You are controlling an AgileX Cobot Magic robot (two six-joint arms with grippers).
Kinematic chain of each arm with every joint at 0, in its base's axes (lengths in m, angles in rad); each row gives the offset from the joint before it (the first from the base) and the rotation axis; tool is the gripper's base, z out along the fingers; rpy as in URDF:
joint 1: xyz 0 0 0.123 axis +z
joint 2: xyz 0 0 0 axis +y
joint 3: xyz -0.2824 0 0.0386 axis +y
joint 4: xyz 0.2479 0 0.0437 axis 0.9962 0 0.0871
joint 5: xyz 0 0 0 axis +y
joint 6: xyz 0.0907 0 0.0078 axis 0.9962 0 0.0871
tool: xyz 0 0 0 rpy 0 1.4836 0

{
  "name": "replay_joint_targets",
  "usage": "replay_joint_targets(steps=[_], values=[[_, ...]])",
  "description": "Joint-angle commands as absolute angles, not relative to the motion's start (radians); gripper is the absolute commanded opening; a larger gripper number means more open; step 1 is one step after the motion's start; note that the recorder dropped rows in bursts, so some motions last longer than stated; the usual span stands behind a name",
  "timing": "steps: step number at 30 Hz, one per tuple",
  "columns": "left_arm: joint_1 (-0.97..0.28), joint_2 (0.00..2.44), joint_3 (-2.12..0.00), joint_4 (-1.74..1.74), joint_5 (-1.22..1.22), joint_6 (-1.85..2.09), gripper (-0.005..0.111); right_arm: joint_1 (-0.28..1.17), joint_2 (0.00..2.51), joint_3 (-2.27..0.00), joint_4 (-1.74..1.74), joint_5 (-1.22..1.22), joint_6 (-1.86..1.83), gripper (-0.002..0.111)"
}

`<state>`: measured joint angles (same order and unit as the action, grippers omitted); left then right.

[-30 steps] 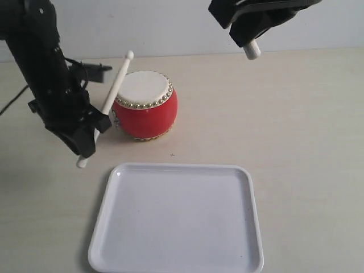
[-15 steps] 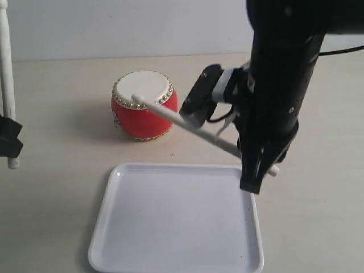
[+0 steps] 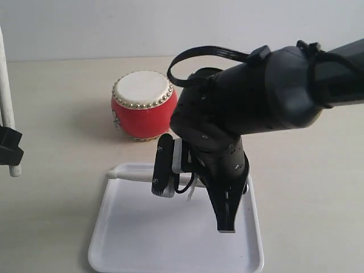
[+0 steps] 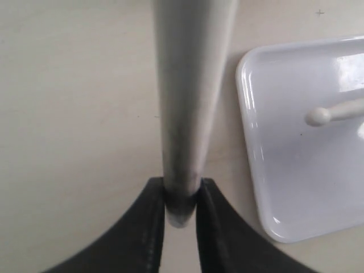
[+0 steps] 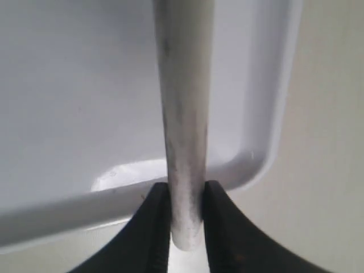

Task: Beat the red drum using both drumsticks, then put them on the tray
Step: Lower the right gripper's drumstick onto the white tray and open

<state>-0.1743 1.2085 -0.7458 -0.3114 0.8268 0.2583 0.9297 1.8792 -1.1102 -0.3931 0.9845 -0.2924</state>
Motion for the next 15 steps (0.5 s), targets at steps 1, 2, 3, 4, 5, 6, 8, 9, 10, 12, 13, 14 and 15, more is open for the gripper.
replay_joint_targets(steps=[1,2,3,4,5,6,8,9,10,12,13,14,15], values=[[-0.171,1.199,-0.743,-0.332,0.805,0.256,0.000,0.930,1.921,-1.111,-0.418,0.981,-0.259,0.000],[-0.171,1.199,-0.743,-0.332,0.805,0.256,0.000,0.930,1.928,-1.111,-0.427,0.976,-0.259,0.000],[-0.171,1.199,-0.743,-0.332,0.802,0.256,0.000,0.930,1.933,-1.111,-0.433,0.965,-0.259,0.000],[-0.171,1.199,-0.743,-0.332,0.802,0.256,0.000,0.930,1.937,-1.111,-0.438,0.954,-0.259,0.000],[-0.171,1.199,-0.743,-0.332,0.802,0.256,0.000,0.930,1.939,-1.111,-0.443,0.940,-0.259,0.000],[-0.171,1.199,-0.743,-0.332,0.802,0.256,0.000,0.930,1.939,-1.111,-0.448,0.926,-0.259,0.000],[-0.171,1.199,-0.743,-0.332,0.802,0.256,0.000,0.930,1.941,-1.113,-0.452,0.909,-0.246,0.000],[-0.171,1.199,-0.743,-0.332,0.804,0.256,0.000,0.930,1.943,-1.113,-0.457,0.902,-0.231,0.000],[-0.171,1.199,-0.743,-0.332,0.804,0.256,0.000,0.930,1.945,-1.113,-0.467,0.899,-0.218,0.000],[-0.171,1.199,-0.743,-0.332,0.804,0.256,0.000,0.930,1.955,-1.113,-0.479,0.896,-0.193,0.000],[-0.171,1.199,-0.743,-0.332,0.804,0.256,0.000,0.930,1.963,-1.113,-0.478,0.898,-0.193,0.000],[-0.171,1.199,-0.743,-0.332,0.804,0.256,0.000,0.930,1.969,-1.113,-0.478,0.903,-0.193,0.000],[-0.171,1.199,-0.743,-0.332,0.806,0.256,0.000,0.930,1.978,-1.113,-0.478,0.909,-0.193,0.000]])
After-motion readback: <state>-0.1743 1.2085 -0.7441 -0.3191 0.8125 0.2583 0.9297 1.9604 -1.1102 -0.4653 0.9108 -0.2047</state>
